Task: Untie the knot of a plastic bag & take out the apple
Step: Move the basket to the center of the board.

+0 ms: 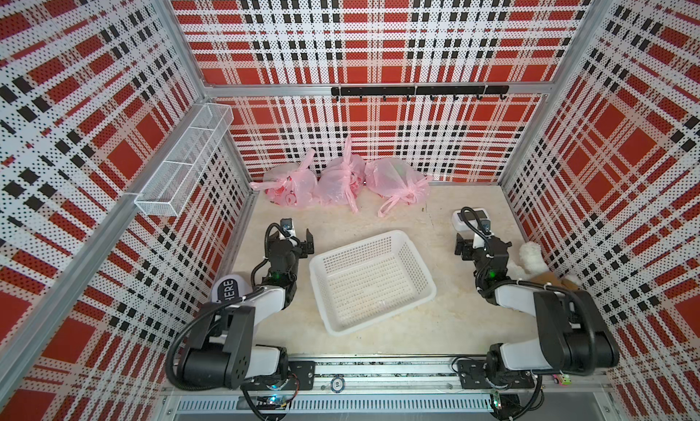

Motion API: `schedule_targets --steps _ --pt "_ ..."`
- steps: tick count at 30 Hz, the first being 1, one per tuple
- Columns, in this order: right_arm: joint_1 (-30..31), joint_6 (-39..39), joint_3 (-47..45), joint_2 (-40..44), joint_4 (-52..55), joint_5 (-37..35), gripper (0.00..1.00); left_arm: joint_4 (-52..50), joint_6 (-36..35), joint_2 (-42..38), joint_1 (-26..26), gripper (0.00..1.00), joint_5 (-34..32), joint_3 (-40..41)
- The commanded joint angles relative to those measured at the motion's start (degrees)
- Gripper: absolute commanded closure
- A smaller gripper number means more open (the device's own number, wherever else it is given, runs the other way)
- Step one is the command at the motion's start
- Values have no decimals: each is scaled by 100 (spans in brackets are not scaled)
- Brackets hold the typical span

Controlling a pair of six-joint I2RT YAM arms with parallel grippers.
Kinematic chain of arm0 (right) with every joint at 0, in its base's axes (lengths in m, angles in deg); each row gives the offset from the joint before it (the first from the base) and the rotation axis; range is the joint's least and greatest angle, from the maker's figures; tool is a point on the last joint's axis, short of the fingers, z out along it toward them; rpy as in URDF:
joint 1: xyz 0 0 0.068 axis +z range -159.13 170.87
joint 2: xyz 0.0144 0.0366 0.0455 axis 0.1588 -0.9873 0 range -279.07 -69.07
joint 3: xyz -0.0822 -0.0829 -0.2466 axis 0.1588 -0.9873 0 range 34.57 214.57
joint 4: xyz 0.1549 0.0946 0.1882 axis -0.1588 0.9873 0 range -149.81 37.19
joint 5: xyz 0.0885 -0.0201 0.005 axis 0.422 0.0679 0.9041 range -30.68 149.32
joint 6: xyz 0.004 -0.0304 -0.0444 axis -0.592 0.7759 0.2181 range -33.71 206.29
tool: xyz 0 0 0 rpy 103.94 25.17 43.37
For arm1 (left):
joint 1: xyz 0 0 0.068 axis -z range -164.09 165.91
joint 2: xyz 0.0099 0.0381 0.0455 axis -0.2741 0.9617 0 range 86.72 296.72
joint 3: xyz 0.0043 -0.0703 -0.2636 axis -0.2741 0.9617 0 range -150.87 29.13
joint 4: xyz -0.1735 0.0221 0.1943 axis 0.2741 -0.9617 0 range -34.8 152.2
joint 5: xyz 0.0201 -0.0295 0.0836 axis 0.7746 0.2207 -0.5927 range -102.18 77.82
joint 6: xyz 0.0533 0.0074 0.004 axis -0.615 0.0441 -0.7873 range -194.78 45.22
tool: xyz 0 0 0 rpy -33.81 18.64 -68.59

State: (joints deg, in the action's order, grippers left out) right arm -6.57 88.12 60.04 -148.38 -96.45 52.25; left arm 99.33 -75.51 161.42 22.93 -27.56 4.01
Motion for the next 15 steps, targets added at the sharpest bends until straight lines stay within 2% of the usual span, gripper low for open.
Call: schedule_targets --steps 1,3,5,7,11,13,15 --pt "70 -384 854 602 1934 20 12 -2242 1038 -828 -49 1 -484 -817" --pt "217 -545 1246 759 2764 -13 15 -3477 1558 -1112 -250 1 -143 -1401" --pt "416 -732 1570 874 3486 92 17 -4577 1679 -1271 -400 1 568 -2001" --pt "668 -906 1835 925 4113 280 18 -5579 1680 -1303 -212 1 1183 -2565" --pt "1134 -1300 2152 777 5088 899 23 -6869 1678 -1134 925 2 1725 -3055" --pt "1406 -1476 2270 610 5473 1119 25 -7131 2085 -936 1634 13 1923 -3027" --pt "1662 -1583 2309 477 5660 1334 26 -7210 2368 -754 2321 21 1820 -2935"
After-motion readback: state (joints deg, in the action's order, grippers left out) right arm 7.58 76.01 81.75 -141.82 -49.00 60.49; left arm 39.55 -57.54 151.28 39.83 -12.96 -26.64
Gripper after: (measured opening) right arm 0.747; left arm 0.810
